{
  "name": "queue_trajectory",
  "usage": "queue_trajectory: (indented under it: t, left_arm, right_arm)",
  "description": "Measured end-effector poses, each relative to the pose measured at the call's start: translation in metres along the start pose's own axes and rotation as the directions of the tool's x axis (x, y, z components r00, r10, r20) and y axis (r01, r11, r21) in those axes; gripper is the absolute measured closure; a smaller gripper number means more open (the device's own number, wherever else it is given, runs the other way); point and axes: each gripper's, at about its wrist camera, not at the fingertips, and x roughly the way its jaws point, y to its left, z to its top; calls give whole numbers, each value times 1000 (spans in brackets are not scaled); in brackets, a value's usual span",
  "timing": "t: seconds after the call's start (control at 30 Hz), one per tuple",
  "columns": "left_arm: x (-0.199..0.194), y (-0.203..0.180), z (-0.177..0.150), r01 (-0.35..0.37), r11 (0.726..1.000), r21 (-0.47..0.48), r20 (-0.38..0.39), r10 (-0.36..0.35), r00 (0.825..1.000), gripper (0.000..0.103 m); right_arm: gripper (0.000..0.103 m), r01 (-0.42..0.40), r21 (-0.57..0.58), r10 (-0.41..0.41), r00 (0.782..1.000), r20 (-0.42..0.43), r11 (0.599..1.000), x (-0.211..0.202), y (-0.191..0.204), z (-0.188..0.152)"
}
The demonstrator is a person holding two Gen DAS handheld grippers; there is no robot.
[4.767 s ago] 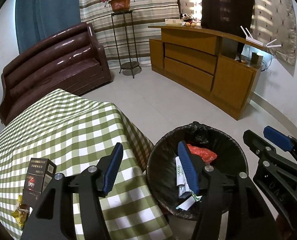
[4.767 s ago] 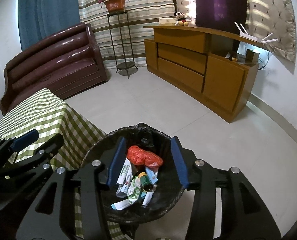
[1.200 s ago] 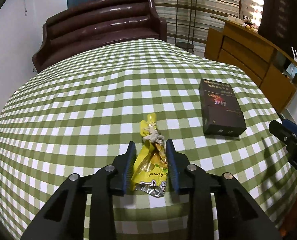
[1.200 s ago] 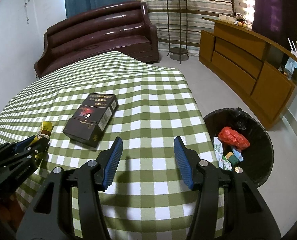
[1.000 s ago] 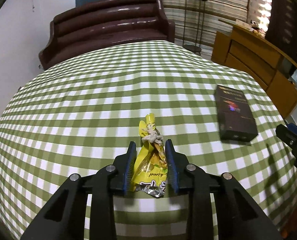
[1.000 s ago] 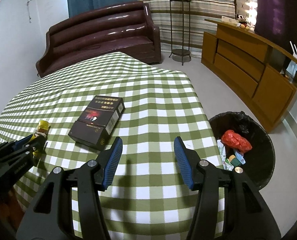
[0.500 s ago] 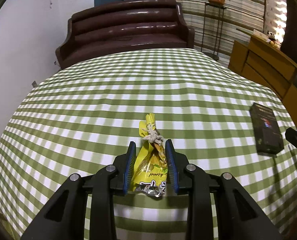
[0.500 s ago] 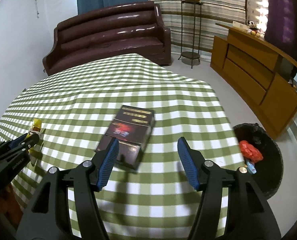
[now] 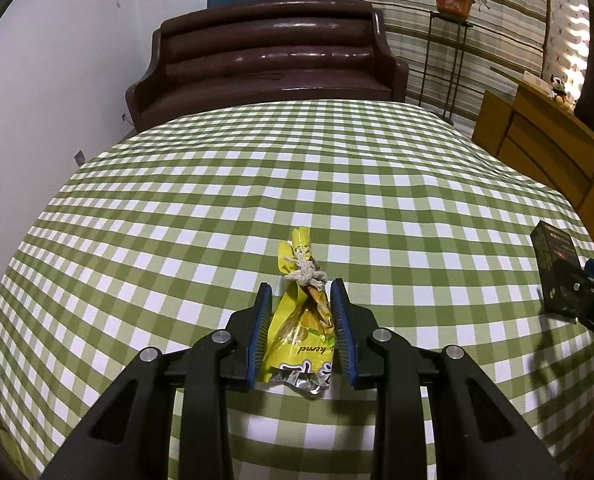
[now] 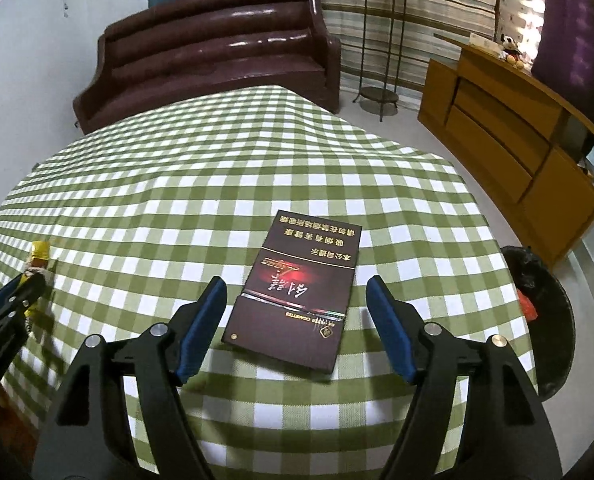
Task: Collect trash
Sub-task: 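Grasp the dark cigarette box with the right tool while the left tool holds the wrapper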
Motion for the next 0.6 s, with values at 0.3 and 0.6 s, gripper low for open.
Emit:
queue_trajectory:
  t: [0.3, 0.6]
  left_arm:
    - [4, -1, 2, 13, 1000, -1, -9, -13, 1000, 72]
    - [5, -2, 2, 12, 1000, 1, -9, -12, 1000, 72]
  right_arm:
    - [34, 3, -11, -4, 1000, -27, 1000, 7, 0, -4]
    - [43, -29, -21, 28, 999, -36, 999, 5, -6, -14]
